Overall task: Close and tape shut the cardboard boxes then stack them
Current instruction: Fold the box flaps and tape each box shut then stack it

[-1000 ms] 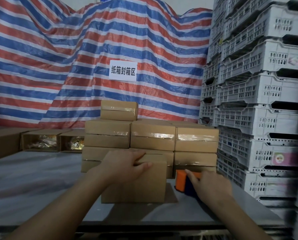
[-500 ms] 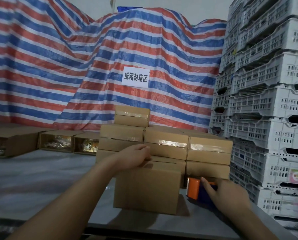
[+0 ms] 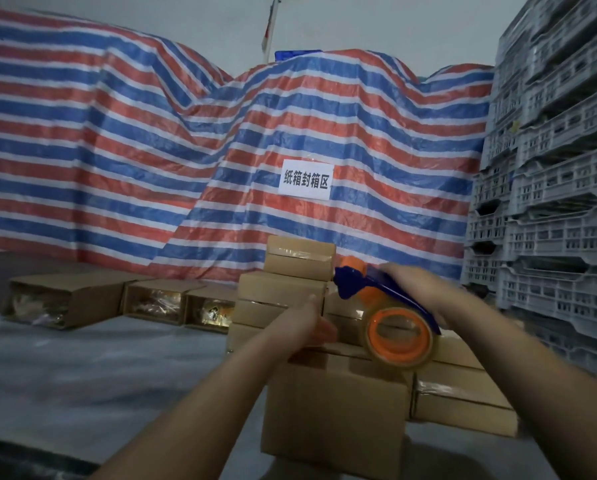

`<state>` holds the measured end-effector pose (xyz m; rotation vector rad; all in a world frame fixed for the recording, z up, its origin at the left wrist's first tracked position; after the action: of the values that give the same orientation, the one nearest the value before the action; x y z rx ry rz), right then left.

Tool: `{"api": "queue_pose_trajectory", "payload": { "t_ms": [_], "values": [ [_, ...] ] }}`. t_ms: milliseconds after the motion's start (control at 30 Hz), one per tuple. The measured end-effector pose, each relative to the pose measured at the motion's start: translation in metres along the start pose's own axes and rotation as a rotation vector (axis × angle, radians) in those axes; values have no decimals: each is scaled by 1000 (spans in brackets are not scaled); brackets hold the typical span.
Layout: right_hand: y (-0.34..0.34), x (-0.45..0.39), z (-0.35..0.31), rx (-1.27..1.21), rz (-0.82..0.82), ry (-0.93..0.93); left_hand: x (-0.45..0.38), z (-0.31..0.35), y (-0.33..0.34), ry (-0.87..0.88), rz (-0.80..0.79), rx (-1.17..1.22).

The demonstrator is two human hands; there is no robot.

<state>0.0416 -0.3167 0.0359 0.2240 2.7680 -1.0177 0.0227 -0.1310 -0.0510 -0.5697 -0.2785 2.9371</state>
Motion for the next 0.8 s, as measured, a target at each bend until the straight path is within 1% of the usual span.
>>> {"api": "queue_pose_trajectory", "payload": {
  "t_ms": [100,200,267,333,467,600,800],
  "values": [
    [20,-9,-11,179,-68,-49,-3,-5,-6,-83,35,237],
    [27,-11,-15,222,-123,-52,-5,-12,-14,-67,63,337],
    [30,-10,-18,329,-130,-95,-7,-13,-16,-73,85,396],
    [30,-8,-21,384,-119,-132,-7,-11,-16,-82,93,442],
    [28,-3,-23,441,-107,-180,-5,-8,-15,-90,72,421],
    [27,2,-23,426,-102,-189,-2,-9,-16,-105,80,399],
    [28,4,-26,353,-120,-132,-2,-7,-17,-99,111,334]
  ]
}}
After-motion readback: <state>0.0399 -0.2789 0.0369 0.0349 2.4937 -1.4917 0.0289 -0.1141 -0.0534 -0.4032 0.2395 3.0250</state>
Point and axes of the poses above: each hand's wrist, its own x-axis away from the middle knuckle, its own y-axis out of the palm, z = x × y, the point moved 5 cm from there along -x, towards the middle knuckle, and after that the axes turned 11 degrees about y, right-handed, at the moved point
